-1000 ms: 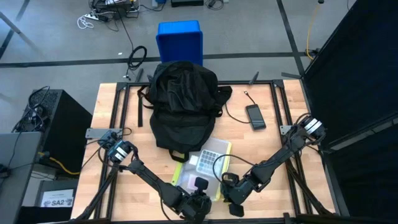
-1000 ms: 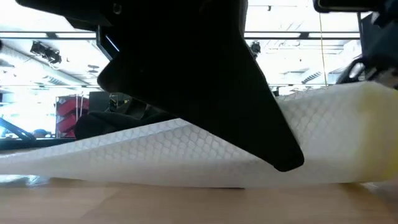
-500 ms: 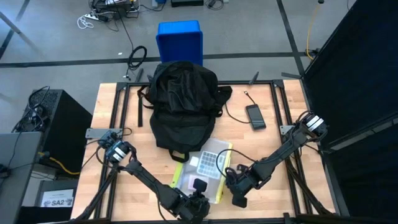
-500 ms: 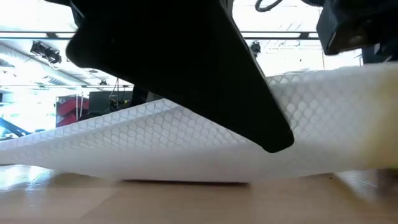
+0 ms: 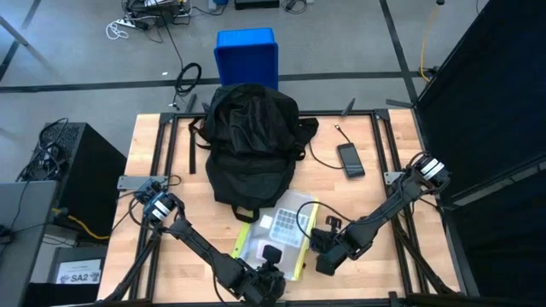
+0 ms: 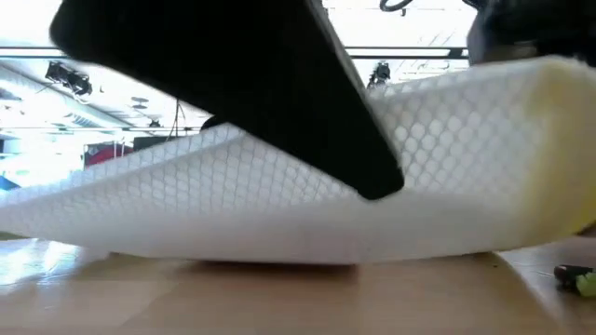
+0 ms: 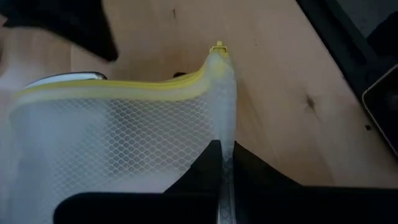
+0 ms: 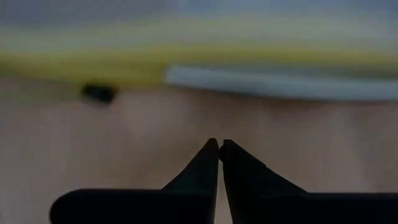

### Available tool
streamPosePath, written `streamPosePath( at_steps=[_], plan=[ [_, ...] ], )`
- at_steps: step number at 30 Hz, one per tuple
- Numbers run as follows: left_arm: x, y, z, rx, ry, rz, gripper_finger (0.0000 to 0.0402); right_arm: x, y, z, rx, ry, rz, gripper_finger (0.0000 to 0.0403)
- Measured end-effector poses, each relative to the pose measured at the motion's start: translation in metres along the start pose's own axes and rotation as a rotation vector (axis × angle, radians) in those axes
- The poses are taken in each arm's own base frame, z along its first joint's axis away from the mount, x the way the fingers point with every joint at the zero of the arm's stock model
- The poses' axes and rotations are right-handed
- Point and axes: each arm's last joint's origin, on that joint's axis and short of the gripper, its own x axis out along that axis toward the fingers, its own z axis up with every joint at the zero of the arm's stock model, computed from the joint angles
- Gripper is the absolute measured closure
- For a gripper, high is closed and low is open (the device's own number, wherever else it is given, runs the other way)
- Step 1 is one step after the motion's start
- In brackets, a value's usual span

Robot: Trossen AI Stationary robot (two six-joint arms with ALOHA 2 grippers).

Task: Unpack backpack
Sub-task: Close the yellow zipper pouch

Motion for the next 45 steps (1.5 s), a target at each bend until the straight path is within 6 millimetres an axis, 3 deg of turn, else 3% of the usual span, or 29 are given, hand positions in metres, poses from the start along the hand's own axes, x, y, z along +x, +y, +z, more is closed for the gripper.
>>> streamPosePath(
  at_steps=[5, 14, 18, 26, 31, 37, 45],
  plan=[
    [-0.001, 0.0, 0.0, 0.0, -0.002, 0.0, 0.0402, 0.003, -0.006, 0.01, -0.007, -0.115, -0.079, 0.0403],
    [0.0, 0.001, 0.002, 0.015, -0.011, 0.0, 0.0402, 0.008, -0.008, 0.043, -0.017, -0.28, 0.007, 0.0403],
    [0.0, 0.001, 0.002, 0.015, -0.011, 0.0, 0.0402, 0.009, -0.009, 0.049, -0.034, -0.285, 0.042, 0.0403],
    [0.0, 0.001, 0.001, 0.02, -0.005, 0.001, 0.0402, 0.009, -0.006, 0.031, -0.115, -0.062, 0.142, 0.04],
    [0.0, 0.001, 0.001, 0.021, -0.005, 0.01, 0.0402, 0.004, 0.005, 0.017, -0.153, -0.021, 0.181, 0.0378],
    [0.0, 0.002, 0.001, 0.021, -0.005, 0.012, 0.0402, -0.006, 0.027, 0.003, -0.195, -0.103, 0.253, 0.0326],
    [0.003, 0.006, 0.002, 0.009, -0.009, 0.026, 0.0402, -0.013, 0.046, -0.008, -0.231, -0.272, 0.233, 0.0228]
  ],
)
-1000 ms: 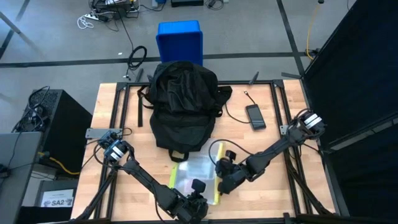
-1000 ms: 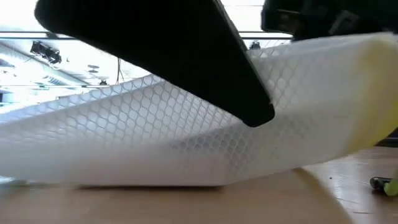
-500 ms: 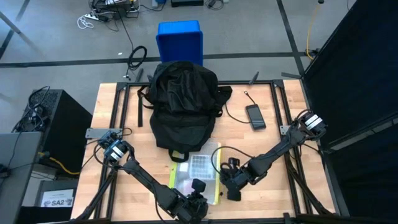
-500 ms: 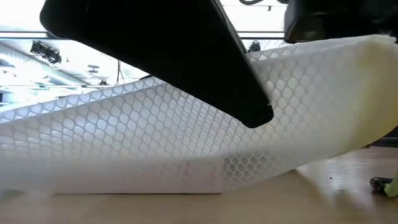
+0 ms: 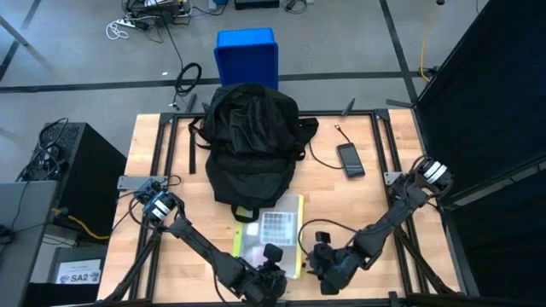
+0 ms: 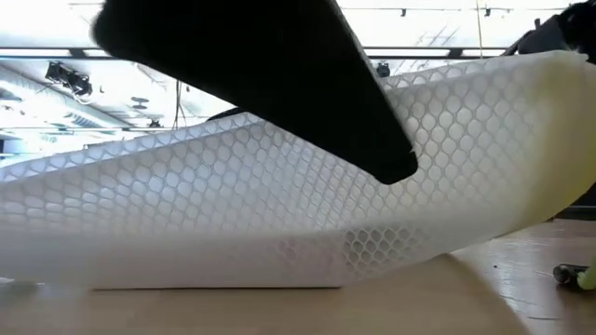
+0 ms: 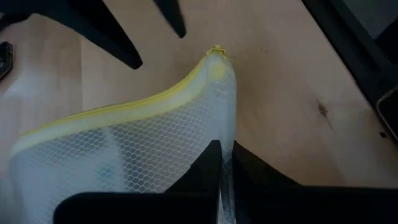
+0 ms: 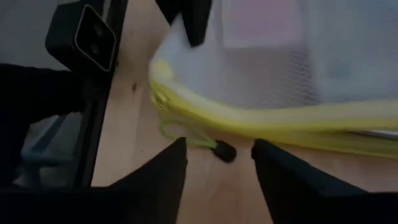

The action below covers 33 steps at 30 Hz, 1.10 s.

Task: Unpack backpack
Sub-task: Close the yellow zipper pouch

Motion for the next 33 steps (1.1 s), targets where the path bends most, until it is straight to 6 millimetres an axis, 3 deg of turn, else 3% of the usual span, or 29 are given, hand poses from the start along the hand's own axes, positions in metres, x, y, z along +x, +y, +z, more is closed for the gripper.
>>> streamPosePath(
  at_steps=[7, 15, 20, 27, 33],
  plan=[
    [0.001, 0.001, 0.0, -0.004, 0.001, 0.007, 0.0402, 0.04, 0.005, -0.025, -0.048, 0.031, -0.014, 0.0168],
    [0.001, 0.001, 0.001, -0.008, -0.004, 0.006, 0.0402, 0.049, 0.004, -0.027, -0.035, -0.021, -0.062, 0.0163],
    [0.001, 0.001, 0.002, -0.016, -0.019, 0.005, 0.0402, 0.051, 0.001, -0.025, -0.066, -0.032, -0.093, 0.0222],
    [-0.002, 0.0, 0.003, -0.016, -0.023, -0.005, 0.0402, 0.052, -0.005, -0.023, -0.092, -0.025, -0.122, 0.0386],
    [-0.01, -0.006, 0.004, -0.008, -0.032, -0.041, 0.0402, 0.047, -0.013, -0.022, -0.074, 0.018, -0.178, 0.0399]
  ],
)
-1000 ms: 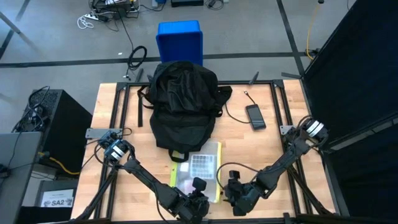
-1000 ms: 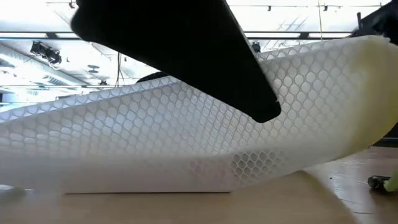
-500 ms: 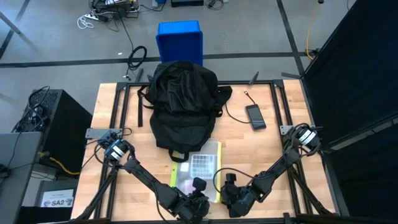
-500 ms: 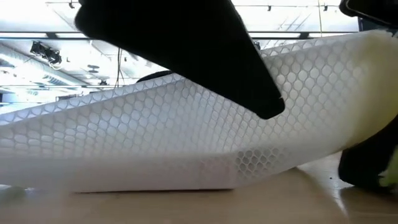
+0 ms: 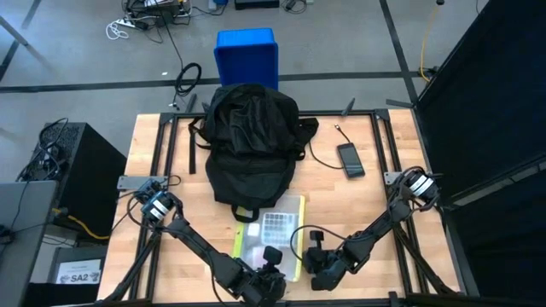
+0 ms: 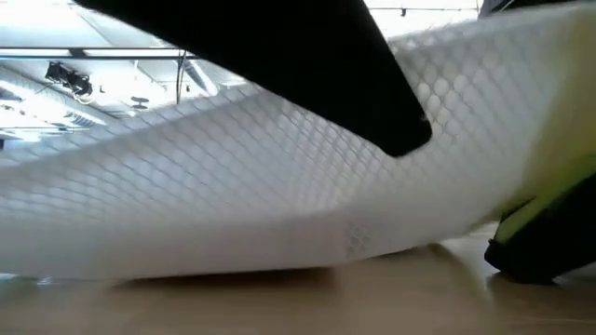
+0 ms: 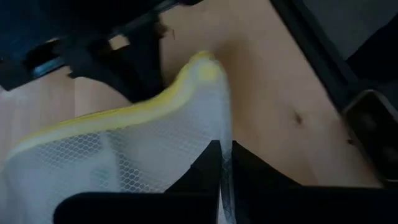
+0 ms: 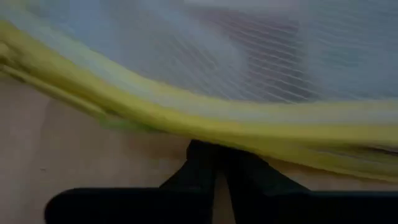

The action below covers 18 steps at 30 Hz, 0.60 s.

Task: Unpack backpack
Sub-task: Close the yellow zipper pouch

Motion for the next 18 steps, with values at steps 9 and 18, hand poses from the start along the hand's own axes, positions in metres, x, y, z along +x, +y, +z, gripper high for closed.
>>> streamPosePath(
  at_steps=[9, 18],
  plan=[
    [-0.006, -0.008, 0.0, 0.009, -0.005, -0.045, 0.0402, -0.023, -0.02, 0.0, 0.037, 0.079, -0.148, 0.0401],
    [-0.007, -0.009, -0.001, -0.007, 0.003, -0.054, 0.0402, -0.022, -0.031, 0.004, 0.064, 0.112, -0.171, 0.0402]
  ],
)
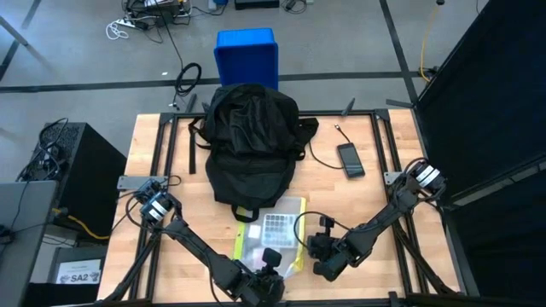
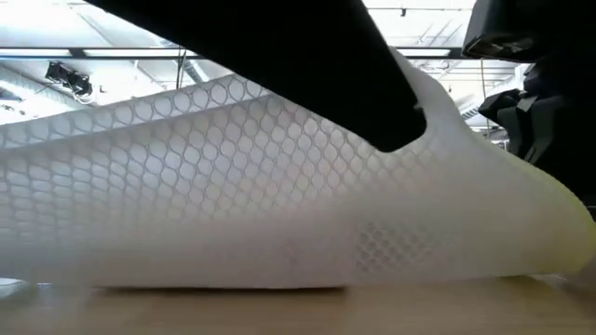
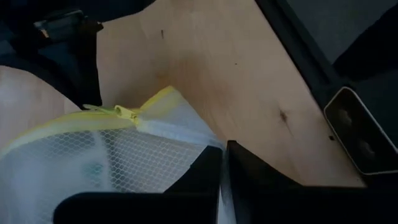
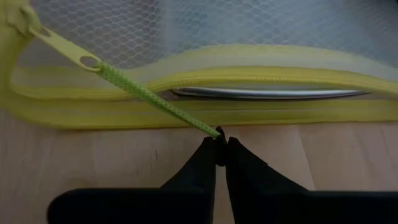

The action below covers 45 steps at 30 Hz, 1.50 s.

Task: Unpack backpack
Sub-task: Close the yellow zipper pouch

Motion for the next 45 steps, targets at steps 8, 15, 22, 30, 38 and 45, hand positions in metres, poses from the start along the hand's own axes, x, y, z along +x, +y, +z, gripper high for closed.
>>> streamPosePath(
  at_steps=[8, 15, 22, 30, 38, 45],
  plan=[
    [0.007, 0.013, 0.001, -0.095, 0.018, 0.012, 0.0389, 0.001, 0.002, 0.002, 0.01, -0.013, 0.031, 0.0403],
    [0.013, 0.023, 0.005, -0.172, -0.004, 0.017, 0.032, 0.001, 0.004, 0.003, 0.029, -0.015, 0.054, 0.0403],
    [0.017, 0.032, 0.009, -0.234, -0.039, 0.029, 0.0262, 0.0, 0.005, 0.004, 0.043, -0.025, 0.071, 0.0403],
    [0.02, 0.039, 0.021, -0.324, -0.134, -0.025, 0.0252, 0.0, 0.006, 0.006, 0.058, -0.035, 0.081, 0.0403],
    [0.024, 0.043, 0.026, -0.352, -0.187, -0.036, 0.0252, 0.001, 0.006, 0.007, 0.063, -0.038, 0.082, 0.0403],
    [0.033, 0.046, 0.023, -0.366, -0.176, -0.022, 0.0252, 0.001, 0.005, 0.007, 0.067, -0.039, 0.08, 0.0403]
  ],
)
